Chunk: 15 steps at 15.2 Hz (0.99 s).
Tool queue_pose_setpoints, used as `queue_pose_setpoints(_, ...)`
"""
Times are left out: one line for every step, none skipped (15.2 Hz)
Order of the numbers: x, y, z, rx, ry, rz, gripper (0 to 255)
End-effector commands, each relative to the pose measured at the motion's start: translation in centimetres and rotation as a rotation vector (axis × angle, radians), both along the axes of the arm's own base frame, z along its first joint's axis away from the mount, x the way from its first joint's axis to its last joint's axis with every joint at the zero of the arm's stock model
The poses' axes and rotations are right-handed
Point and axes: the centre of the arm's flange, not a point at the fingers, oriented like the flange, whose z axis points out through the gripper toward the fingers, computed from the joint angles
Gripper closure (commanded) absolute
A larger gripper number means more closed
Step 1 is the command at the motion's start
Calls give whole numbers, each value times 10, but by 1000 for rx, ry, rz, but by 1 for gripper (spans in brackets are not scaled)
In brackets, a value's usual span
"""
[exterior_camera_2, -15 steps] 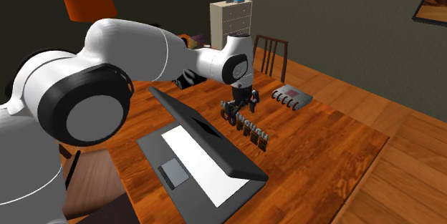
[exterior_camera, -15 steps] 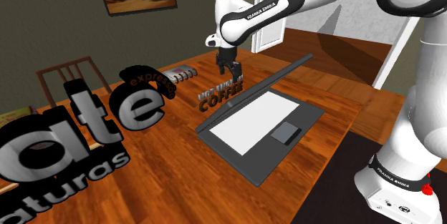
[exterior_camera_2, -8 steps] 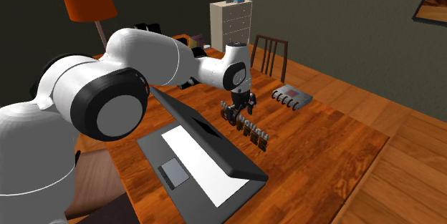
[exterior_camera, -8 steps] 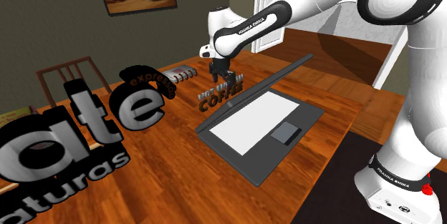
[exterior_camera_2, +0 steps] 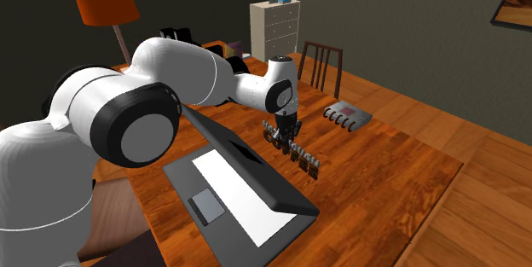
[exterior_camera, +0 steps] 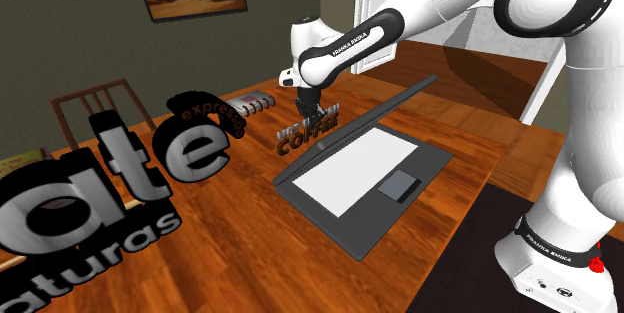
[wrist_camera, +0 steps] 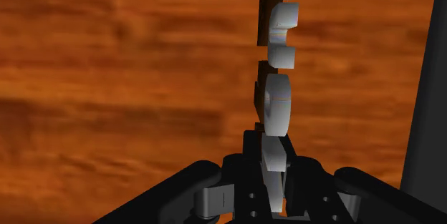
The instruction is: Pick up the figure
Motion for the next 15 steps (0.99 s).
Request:
queue_pose_setpoints(0,0,0,0,0,0,255)
queue_pose_setpoints(0,0,0,0,0,0,255)
queue_pose_setpoints(0,0,0,0,0,0,255)
queue_pose_setpoints(0,0,0,0,0,0,255)
queue_pose_setpoints(0,0,0,0,0,0,255)
queue_pose_setpoints(0,0,-1,0,0,0,255)
queue_pose_setpoints(0,0,5,0,0,0,255)
queue_pose_setpoints(0,0,10,0,0,0,255)
queue_pose_setpoints(0,0,15,0,0,0,255)
queue_pose_setpoints(0,0,20,0,0,0,255)
queue_pose_setpoints(0,0,26,0,0,0,255)
queue_pose_setpoints(0,0,31,0,0,0,255)
queue_pose_setpoints(0,0,36,0,0,0,255)
queue_pose_setpoints(0,0,41,0,0,0,255)
queue_pose_setpoints(0,0,47,0,0,0,255)
